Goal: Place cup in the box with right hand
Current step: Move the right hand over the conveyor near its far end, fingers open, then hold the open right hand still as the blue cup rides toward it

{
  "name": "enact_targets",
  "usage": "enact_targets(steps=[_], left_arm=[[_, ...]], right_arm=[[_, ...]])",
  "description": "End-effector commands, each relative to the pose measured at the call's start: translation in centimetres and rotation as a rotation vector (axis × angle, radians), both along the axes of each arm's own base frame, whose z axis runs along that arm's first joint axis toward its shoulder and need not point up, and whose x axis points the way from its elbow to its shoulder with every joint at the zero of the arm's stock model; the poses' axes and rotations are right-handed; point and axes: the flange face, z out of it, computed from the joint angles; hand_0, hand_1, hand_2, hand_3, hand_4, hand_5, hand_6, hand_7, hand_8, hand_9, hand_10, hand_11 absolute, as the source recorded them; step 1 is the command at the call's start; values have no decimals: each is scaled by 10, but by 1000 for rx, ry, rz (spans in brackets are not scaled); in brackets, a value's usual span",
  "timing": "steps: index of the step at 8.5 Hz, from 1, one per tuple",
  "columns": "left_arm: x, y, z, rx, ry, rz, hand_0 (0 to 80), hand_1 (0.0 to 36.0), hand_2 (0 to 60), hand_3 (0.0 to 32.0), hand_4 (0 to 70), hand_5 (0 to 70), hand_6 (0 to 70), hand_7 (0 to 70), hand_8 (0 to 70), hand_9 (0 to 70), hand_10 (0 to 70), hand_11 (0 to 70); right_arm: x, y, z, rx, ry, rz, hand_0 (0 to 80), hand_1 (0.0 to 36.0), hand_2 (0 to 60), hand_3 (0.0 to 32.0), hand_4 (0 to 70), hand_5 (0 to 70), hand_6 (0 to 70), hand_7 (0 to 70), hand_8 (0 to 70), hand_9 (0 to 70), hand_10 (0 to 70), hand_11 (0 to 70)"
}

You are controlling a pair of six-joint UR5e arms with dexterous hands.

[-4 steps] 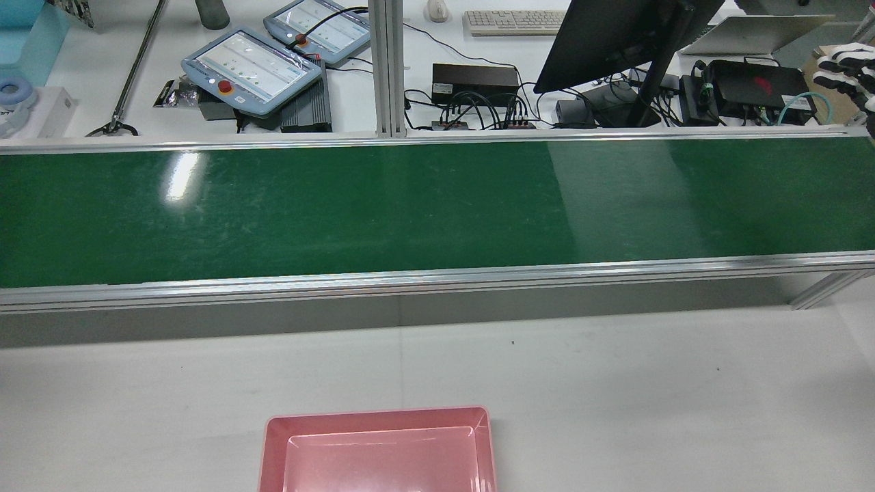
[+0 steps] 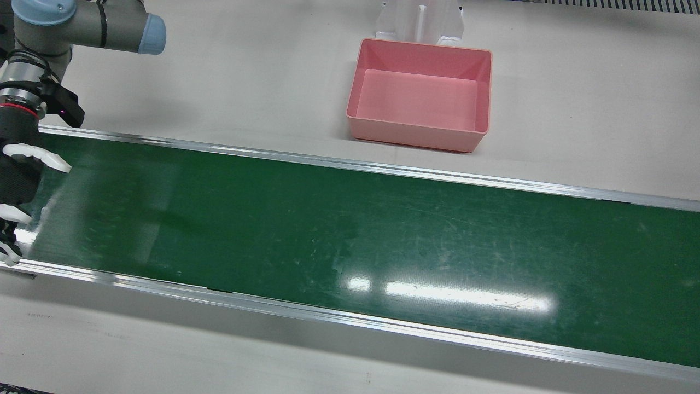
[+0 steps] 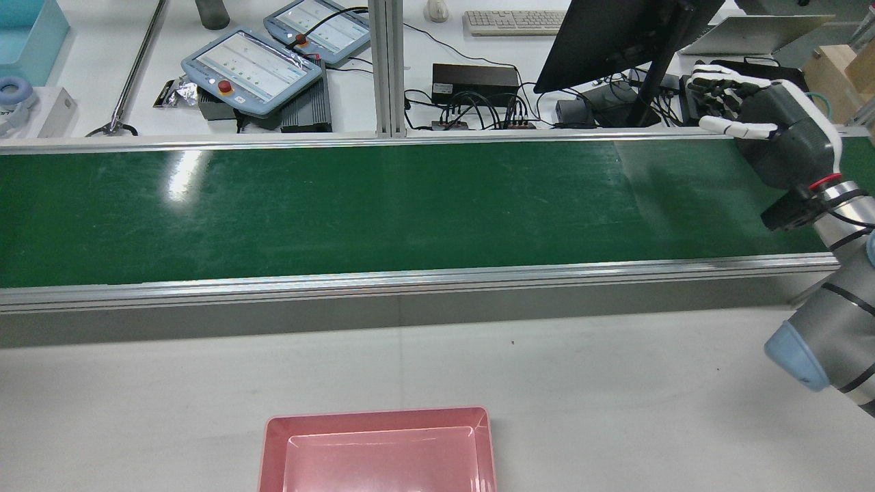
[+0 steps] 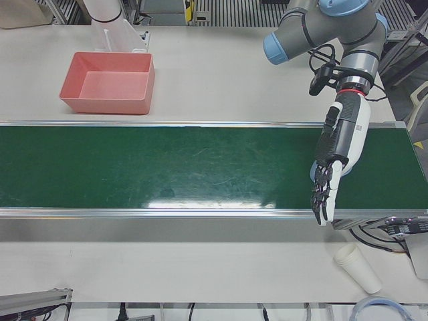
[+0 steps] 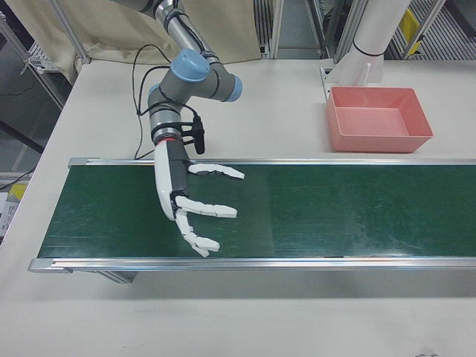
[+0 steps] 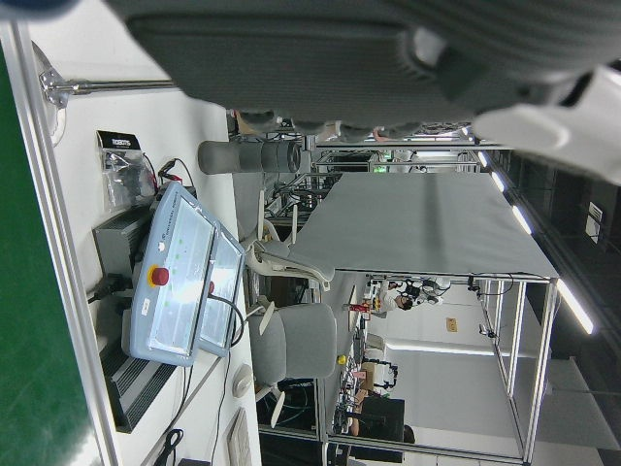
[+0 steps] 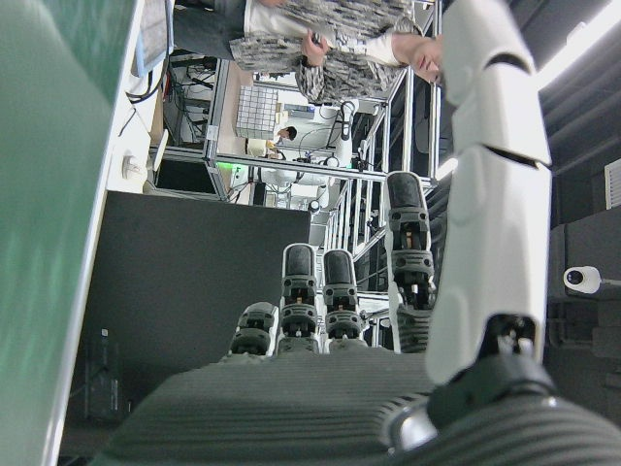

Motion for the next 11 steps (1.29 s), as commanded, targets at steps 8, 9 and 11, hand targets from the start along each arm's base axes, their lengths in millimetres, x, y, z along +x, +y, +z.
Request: enact_targets(steps=[8, 9, 11], left_arm=[[0, 0, -1, 0, -1, -1, 0, 0, 0, 0, 0, 0, 0, 0, 0, 0, 0, 0], [0, 0, -1, 0, -1, -1, 0, 0, 0, 0, 0, 0, 0, 0, 0, 0, 0, 0], [0, 0, -1, 0, -1, -1, 0, 0, 0, 0, 0, 0, 0, 0, 0, 0, 0, 0]], right_arm=[[-61, 23, -10, -89, 94, 7, 605, 181, 47, 0, 358, 72, 87, 337, 155, 249, 8, 28], [-62, 22, -10, -90, 96, 7, 603, 172, 42, 0, 352, 71, 88, 335, 156, 250, 17, 40], [-62, 22, -9, -91, 97, 7, 583, 166, 60, 0, 373, 67, 90, 344, 156, 253, 31, 59]])
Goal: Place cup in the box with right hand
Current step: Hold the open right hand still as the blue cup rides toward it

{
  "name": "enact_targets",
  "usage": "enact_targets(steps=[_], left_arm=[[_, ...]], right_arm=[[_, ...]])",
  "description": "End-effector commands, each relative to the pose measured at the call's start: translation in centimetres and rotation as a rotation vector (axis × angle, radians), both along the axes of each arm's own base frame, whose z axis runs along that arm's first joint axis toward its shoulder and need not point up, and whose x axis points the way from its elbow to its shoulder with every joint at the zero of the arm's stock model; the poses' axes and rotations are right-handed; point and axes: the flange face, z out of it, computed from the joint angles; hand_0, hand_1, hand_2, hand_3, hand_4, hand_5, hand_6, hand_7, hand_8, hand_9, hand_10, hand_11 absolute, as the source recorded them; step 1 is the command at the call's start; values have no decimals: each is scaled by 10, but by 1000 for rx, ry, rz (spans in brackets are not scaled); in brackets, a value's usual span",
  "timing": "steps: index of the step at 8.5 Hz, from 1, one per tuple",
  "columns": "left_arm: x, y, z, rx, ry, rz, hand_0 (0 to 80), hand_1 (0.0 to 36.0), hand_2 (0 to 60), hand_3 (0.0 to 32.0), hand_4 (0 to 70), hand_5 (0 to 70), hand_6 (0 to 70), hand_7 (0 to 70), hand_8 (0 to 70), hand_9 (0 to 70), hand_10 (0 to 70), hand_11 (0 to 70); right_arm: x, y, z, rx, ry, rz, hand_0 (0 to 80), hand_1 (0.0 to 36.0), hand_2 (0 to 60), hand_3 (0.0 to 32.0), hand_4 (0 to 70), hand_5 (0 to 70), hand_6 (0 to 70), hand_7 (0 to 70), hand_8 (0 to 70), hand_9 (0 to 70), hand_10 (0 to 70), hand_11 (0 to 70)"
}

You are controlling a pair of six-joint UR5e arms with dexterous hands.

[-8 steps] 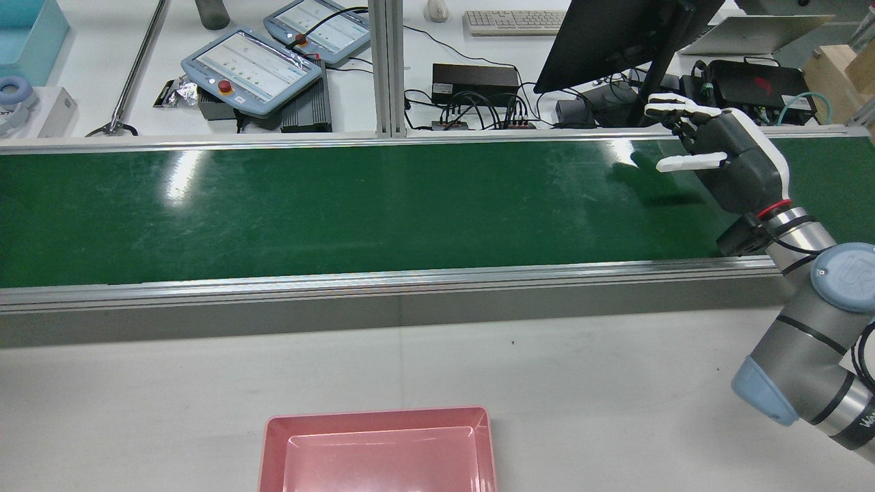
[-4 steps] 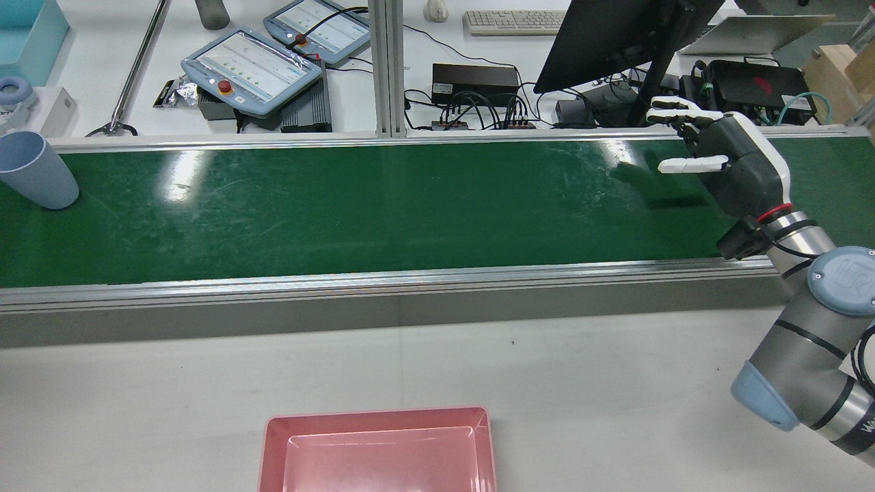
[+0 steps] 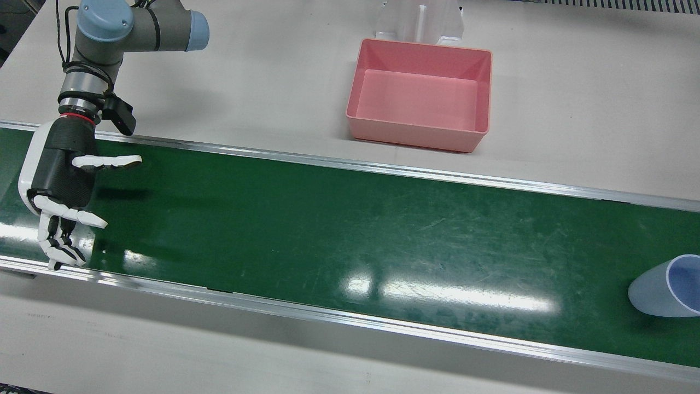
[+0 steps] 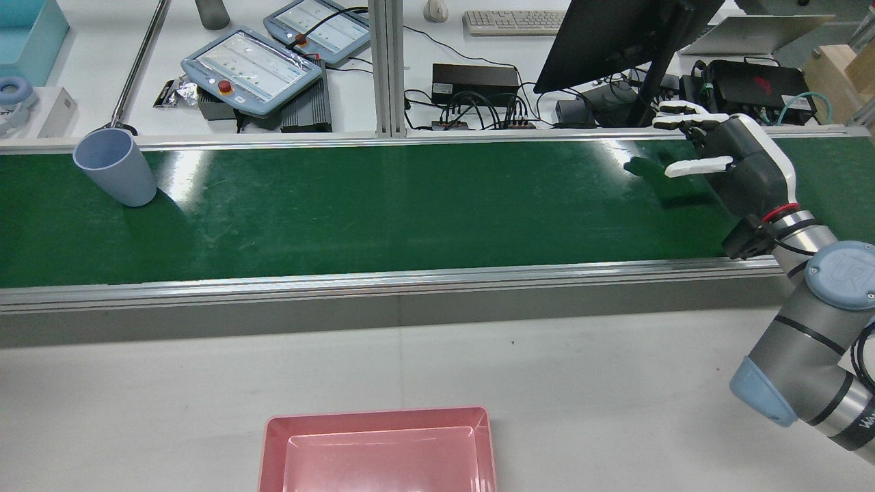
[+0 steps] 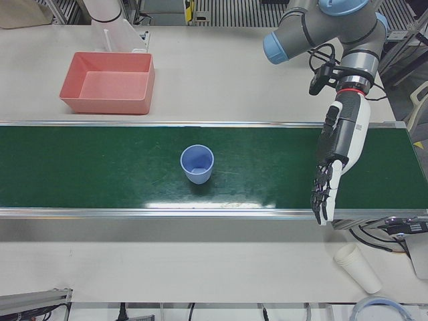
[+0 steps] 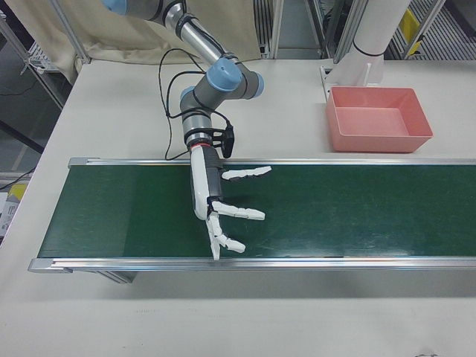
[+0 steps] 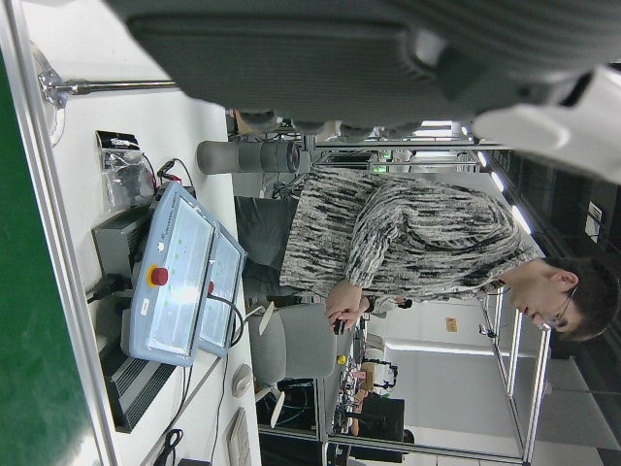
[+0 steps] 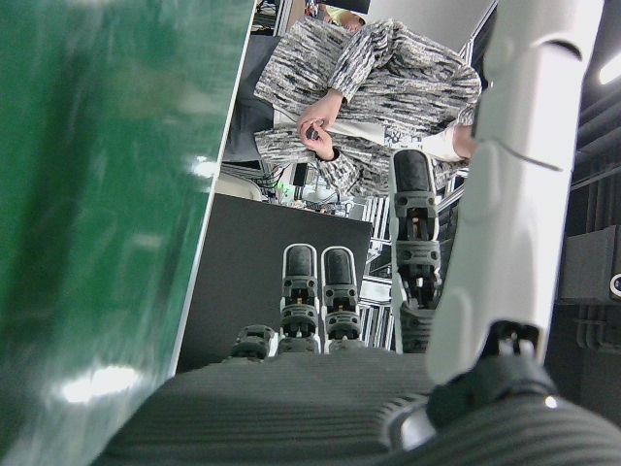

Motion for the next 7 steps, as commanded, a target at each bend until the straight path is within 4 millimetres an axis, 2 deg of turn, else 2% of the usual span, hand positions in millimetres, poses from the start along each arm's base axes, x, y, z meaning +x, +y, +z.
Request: enact_targets(steps=[1, 3, 4, 5, 6, 7], left_arm=[[0, 0, 0, 0, 0, 0, 0, 0, 0, 0, 0, 0, 0, 0, 0, 0, 0, 0], [1, 0, 0, 0, 0, 2, 0, 0, 0, 0, 0, 0, 0, 0, 0, 0, 0, 0], [1, 0, 0, 0, 0, 2, 0, 0, 0, 0, 0, 0, 0, 0, 0, 0, 0, 0], [0, 0, 0, 0, 0, 0, 0, 0, 0, 0, 0, 0, 0, 0, 0, 0, 0, 0], [1, 0, 0, 0, 0, 2, 0, 0, 0, 0, 0, 0, 0, 0, 0, 0, 0, 0], [1, 0, 0, 0, 0, 2, 0, 0, 0, 0, 0, 0, 0, 0, 0, 0, 0, 0]], right_arm=[[-1, -1, 3, -7, 6, 0, 584, 153, 38, 0, 390, 66, 90, 349, 156, 254, 28, 54], [-3, -4, -1, -1, 3, 0, 575, 163, 60, 0, 334, 69, 93, 357, 155, 253, 43, 78], [-8, -8, 1, -4, 9, -1, 561, 169, 85, 0, 333, 67, 93, 361, 155, 254, 43, 77], [-11, -12, 2, -8, 12, -1, 580, 161, 48, 0, 361, 70, 94, 362, 156, 256, 45, 80], [-15, -16, 1, -7, 11, -3, 586, 172, 52, 0, 364, 72, 96, 365, 157, 257, 51, 90], [-21, -22, -5, 1, 6, -7, 604, 160, 0, 0, 365, 75, 95, 362, 157, 254, 50, 89]])
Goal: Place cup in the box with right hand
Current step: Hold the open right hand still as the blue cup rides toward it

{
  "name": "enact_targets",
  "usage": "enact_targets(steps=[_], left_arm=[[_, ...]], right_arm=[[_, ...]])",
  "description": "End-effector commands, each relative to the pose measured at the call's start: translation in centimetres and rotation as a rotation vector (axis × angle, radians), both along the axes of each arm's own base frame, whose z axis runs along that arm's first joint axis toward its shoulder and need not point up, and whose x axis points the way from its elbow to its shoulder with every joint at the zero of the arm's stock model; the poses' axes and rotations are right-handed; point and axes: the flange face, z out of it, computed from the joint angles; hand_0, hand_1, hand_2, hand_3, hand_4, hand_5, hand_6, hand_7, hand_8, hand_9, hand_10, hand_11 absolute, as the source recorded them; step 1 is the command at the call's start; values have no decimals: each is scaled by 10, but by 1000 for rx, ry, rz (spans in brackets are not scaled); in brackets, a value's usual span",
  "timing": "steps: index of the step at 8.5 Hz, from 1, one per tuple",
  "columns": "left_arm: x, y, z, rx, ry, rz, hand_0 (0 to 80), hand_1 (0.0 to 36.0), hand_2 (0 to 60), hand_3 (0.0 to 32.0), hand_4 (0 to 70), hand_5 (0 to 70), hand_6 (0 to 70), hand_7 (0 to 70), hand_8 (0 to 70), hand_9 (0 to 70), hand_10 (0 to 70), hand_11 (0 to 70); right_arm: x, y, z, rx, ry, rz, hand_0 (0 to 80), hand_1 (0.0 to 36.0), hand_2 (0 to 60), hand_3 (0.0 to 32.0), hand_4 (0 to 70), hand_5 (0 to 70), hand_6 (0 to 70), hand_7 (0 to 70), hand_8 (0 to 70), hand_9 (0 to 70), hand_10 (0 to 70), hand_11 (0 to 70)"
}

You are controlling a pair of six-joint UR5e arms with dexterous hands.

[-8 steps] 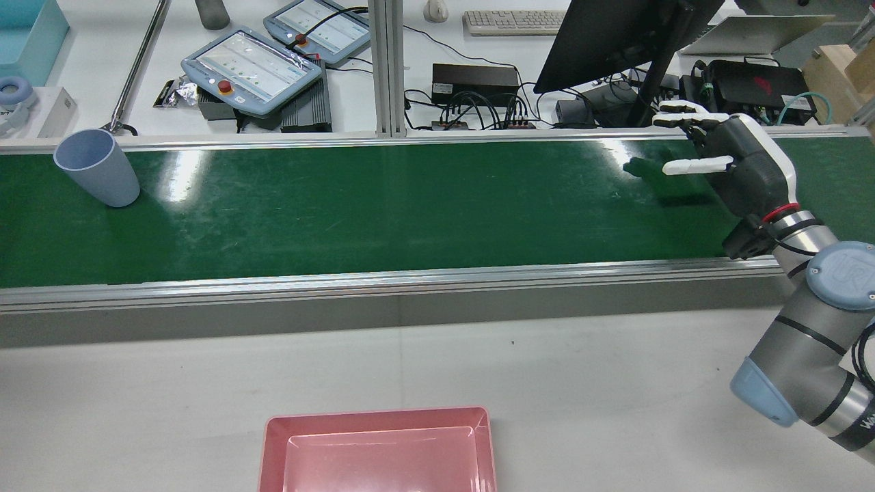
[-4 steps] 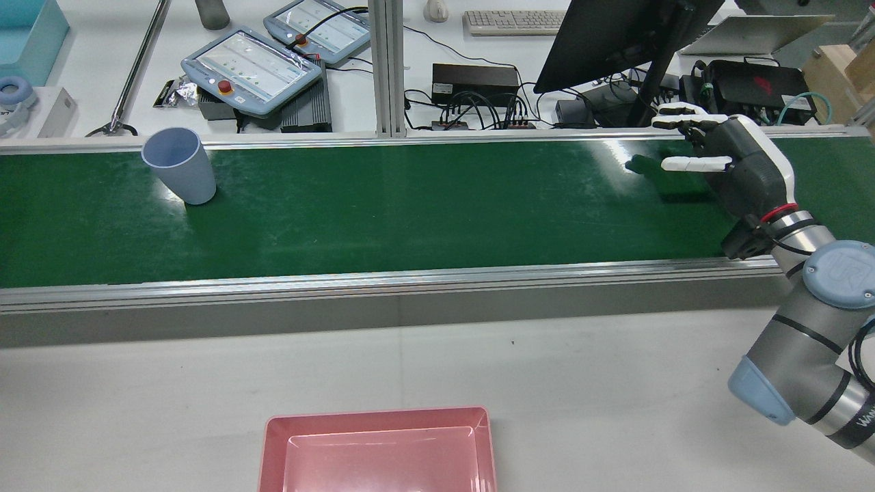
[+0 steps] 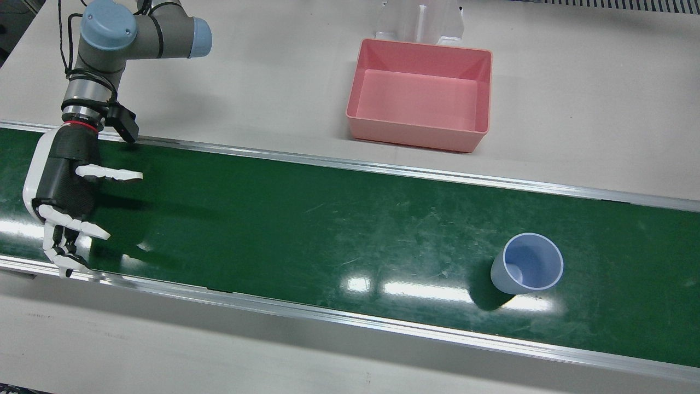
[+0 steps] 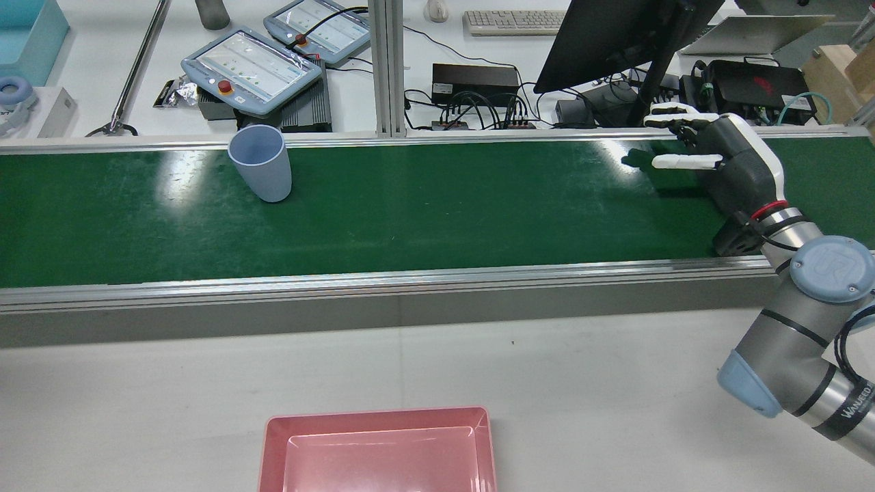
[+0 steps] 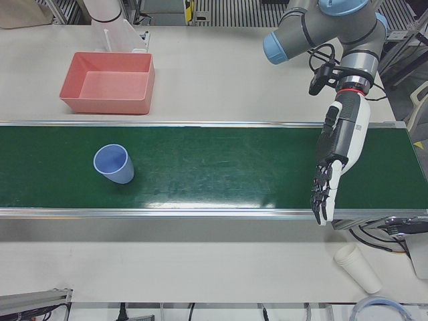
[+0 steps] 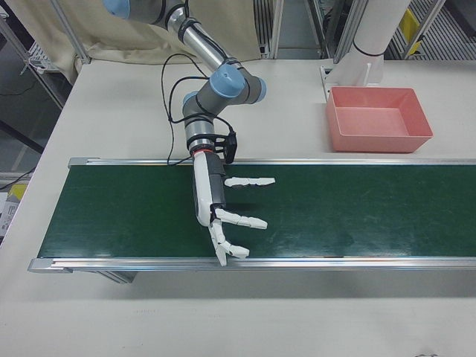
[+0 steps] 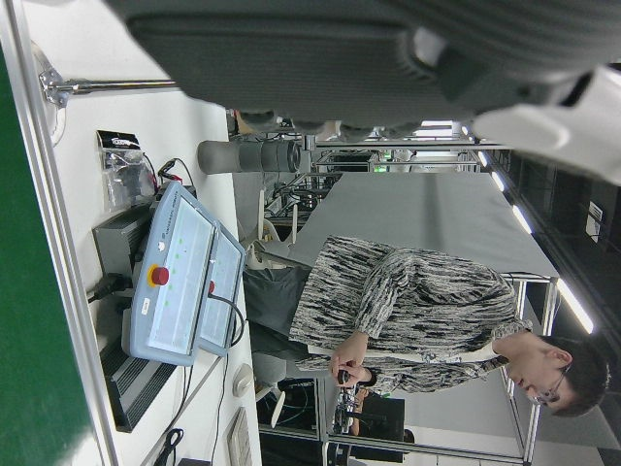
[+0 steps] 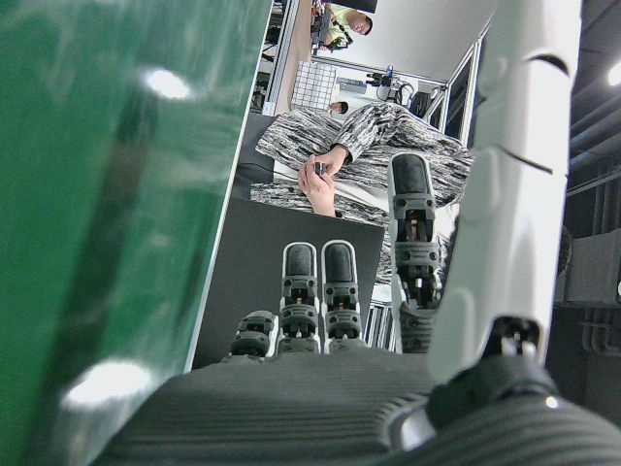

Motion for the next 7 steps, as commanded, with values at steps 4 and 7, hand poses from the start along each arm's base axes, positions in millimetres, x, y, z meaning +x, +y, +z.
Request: enact_targets(steps=[4, 7], left_arm=[[-1, 0, 0, 0, 0, -1, 0, 0, 0, 0, 0, 0, 0, 0, 0, 0, 0, 0], [0, 0, 0, 0, 0, 1, 0, 0, 0, 0, 0, 0, 0, 0, 0, 0, 0, 0]], right_arm=[[-22, -6, -8, 9, -4, -28, 596, 155, 0, 0, 347, 72, 94, 366, 153, 252, 29, 59], [-20, -2, -11, 6, -4, -33, 593, 160, 20, 0, 295, 72, 90, 354, 151, 248, 11, 33]])
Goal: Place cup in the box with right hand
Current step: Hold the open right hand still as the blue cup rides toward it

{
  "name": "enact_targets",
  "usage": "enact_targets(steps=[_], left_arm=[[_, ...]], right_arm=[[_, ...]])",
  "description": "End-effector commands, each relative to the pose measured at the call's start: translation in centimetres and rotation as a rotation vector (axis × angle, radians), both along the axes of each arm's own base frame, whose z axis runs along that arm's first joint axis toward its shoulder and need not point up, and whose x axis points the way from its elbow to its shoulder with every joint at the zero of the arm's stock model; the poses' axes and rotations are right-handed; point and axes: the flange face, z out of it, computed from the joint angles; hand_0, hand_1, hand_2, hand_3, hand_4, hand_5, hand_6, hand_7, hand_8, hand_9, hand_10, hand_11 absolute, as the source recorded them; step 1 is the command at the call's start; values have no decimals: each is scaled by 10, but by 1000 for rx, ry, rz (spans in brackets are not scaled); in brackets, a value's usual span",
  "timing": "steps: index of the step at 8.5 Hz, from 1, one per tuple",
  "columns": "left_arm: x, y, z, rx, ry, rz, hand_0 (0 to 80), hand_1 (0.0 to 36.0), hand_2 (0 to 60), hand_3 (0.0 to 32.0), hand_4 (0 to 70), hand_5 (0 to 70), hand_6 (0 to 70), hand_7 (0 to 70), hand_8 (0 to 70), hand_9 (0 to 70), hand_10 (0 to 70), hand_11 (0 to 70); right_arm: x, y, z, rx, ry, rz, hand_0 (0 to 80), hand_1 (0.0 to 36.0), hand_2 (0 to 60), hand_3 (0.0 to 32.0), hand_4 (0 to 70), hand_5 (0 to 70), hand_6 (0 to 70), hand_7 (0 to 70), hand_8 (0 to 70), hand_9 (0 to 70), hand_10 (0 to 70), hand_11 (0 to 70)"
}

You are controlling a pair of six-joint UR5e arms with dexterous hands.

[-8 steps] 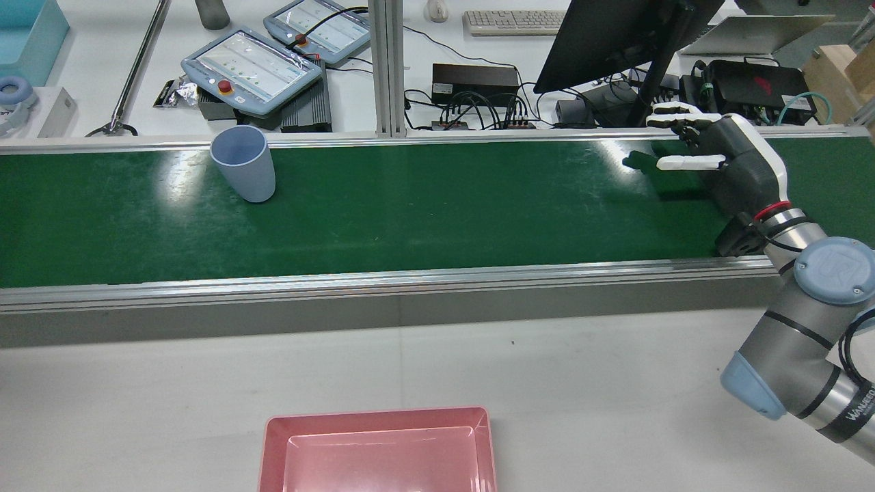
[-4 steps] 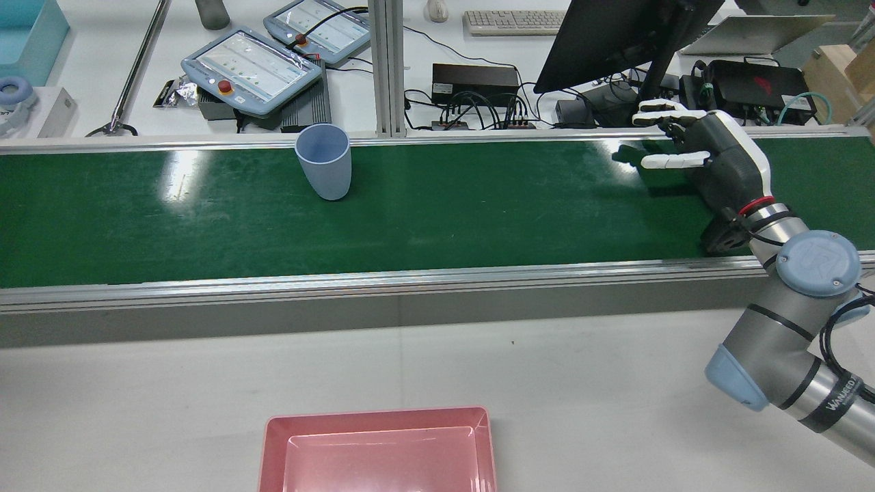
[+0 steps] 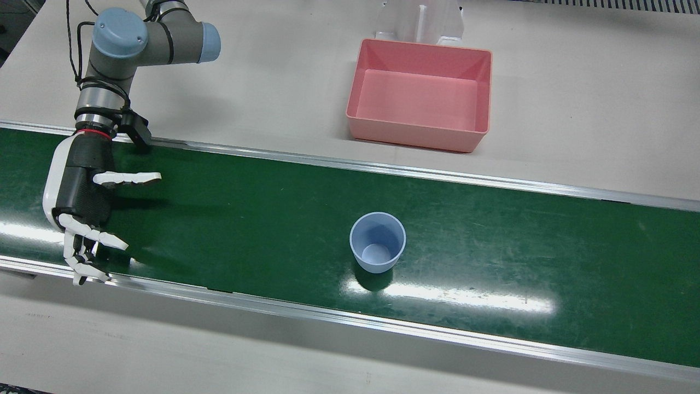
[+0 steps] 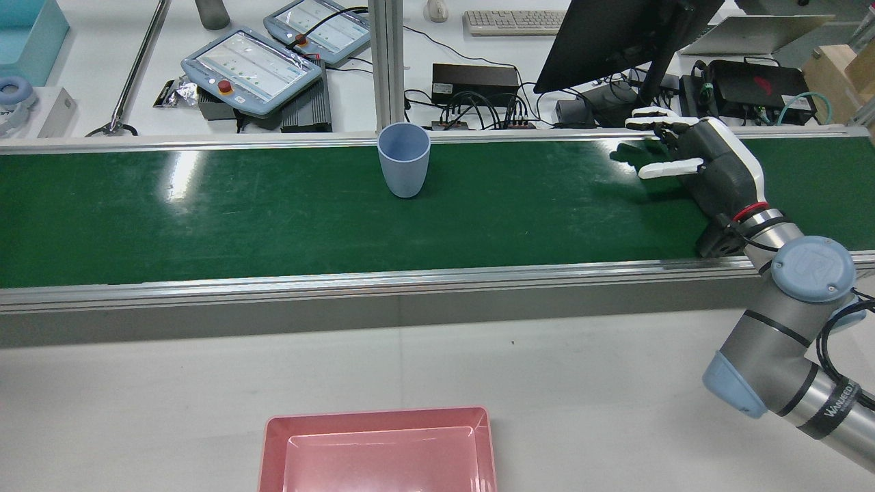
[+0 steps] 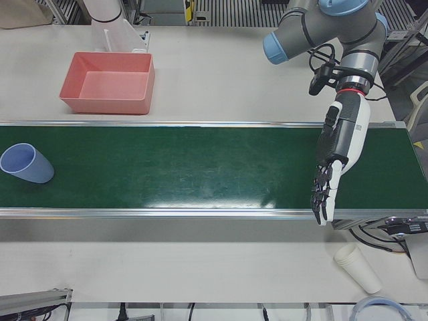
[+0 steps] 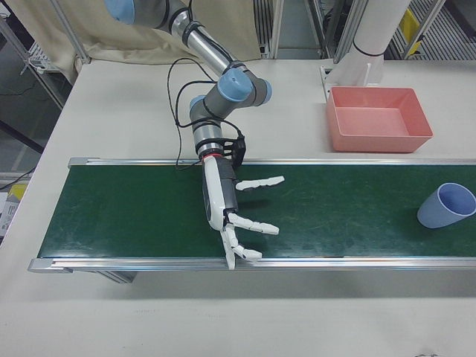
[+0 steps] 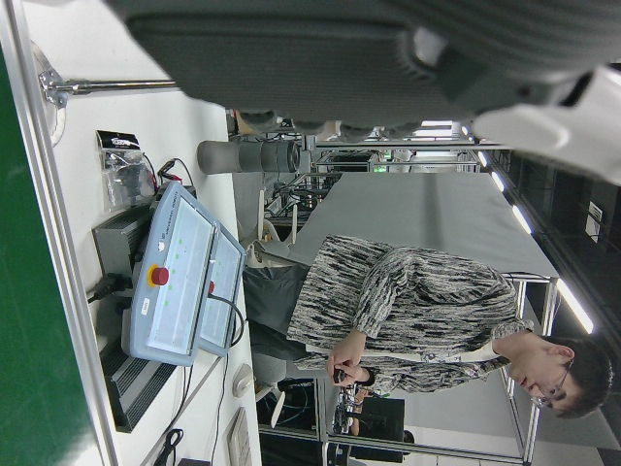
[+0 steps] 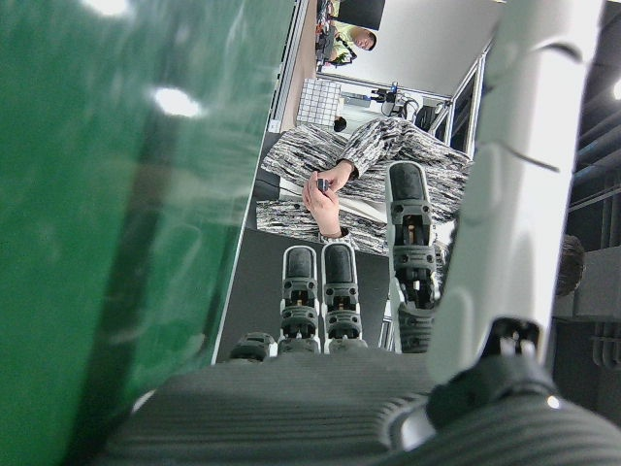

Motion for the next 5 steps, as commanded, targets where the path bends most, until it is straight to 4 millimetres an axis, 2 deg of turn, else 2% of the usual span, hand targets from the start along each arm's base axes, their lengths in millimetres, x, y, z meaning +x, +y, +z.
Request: enact_targets(steps=[1, 2, 5], left_arm=[[1, 0, 0, 0, 0, 1, 0, 0, 0, 0, 0, 0, 0, 0, 0, 0, 0, 0], [0, 0, 0, 0, 0, -1, 0, 0, 0, 0, 0, 0, 0, 0, 0, 0, 0, 0], [0, 0, 0, 0, 0, -1, 0, 0, 0, 0, 0, 0, 0, 0, 0, 0, 0, 0]], right_arm=[[2, 3, -7, 8, -7, -5, 572, 202, 106, 0, 223, 74, 88, 347, 151, 246, 3, 22], [6, 3, -12, 6, -7, 1, 606, 159, 0, 0, 265, 74, 87, 342, 150, 244, 0, 8], [1, 5, -18, 2, -1, -10, 580, 199, 91, 0, 244, 72, 86, 350, 150, 245, 0, 0]])
